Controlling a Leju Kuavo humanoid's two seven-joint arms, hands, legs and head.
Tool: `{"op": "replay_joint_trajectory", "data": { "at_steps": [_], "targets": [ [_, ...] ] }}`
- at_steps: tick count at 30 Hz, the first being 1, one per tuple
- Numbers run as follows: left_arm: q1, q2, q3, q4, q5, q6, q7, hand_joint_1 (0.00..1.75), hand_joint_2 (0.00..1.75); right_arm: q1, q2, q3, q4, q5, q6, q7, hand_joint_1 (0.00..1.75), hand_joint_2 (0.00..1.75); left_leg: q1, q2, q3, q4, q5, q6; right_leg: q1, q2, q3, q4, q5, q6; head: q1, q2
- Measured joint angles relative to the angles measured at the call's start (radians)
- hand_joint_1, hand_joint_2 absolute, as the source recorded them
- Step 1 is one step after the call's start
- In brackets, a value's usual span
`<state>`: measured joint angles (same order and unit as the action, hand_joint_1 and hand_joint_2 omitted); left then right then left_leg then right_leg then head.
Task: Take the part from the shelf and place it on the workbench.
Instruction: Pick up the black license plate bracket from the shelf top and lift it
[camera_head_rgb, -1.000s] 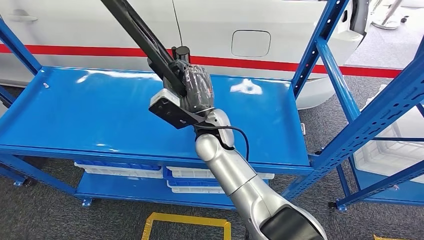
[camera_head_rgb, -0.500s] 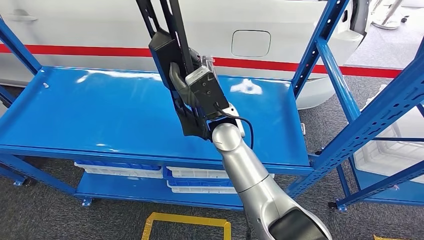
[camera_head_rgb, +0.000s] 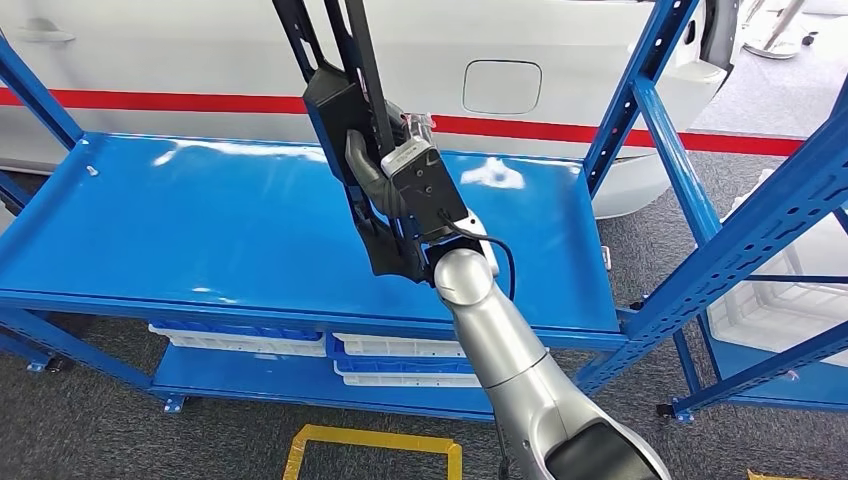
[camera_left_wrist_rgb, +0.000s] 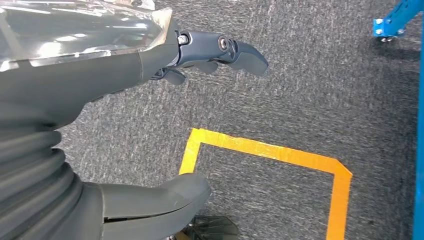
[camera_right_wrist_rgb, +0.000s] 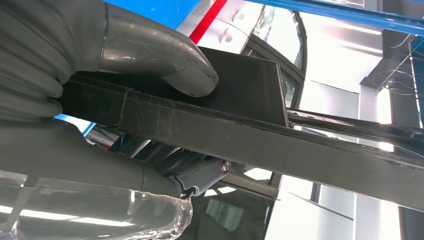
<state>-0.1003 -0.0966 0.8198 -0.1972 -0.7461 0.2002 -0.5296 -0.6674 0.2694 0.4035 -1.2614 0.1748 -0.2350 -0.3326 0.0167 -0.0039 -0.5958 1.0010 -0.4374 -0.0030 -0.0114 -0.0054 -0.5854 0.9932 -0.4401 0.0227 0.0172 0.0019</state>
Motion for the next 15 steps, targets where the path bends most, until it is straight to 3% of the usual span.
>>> {"op": "replay_joint_trajectory", "data": {
  "at_steps": [15],
  "targets": [
    [0.004,-0.002,0.024,0.000,0.002,0.011,0.024,0.00,1.75,0.070,-0.030,0.042,-0.096,-0.023,0.020,-0.040,1.75,1.75,0.000,0.000,0.000,0.000,0.000,0.000,0.000,0.000,0.000,0.000,0.000,0.000,0.000,0.000]
  ]
}}
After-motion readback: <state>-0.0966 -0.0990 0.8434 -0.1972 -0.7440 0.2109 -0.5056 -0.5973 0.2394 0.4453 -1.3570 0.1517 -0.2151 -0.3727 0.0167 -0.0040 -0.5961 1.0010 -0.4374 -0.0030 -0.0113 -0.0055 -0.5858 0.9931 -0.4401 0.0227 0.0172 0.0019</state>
